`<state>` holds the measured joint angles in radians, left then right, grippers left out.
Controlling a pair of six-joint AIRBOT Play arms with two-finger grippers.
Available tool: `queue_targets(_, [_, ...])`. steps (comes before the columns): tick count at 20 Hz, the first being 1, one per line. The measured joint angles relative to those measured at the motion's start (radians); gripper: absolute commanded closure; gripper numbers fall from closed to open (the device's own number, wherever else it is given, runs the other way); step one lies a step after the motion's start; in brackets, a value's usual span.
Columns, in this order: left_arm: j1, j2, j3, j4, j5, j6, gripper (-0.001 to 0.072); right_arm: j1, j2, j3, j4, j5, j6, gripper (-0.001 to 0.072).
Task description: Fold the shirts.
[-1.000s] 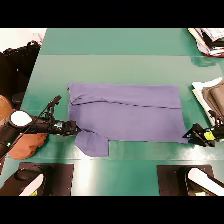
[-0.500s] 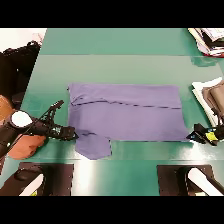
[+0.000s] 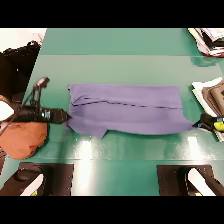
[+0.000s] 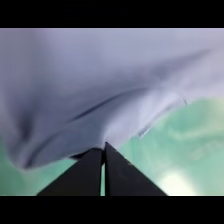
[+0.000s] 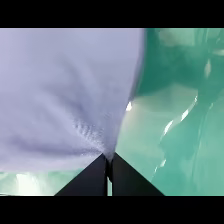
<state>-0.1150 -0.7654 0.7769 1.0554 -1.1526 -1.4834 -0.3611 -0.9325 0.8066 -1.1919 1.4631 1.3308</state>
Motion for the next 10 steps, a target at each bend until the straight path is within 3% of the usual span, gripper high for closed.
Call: queue_targets(10, [0.0,-0.475,0.354,0.063,0.272,0.048,0.0684,0.179,-0.44,0.461,-0.005,-0.083,0.074,0.0697])
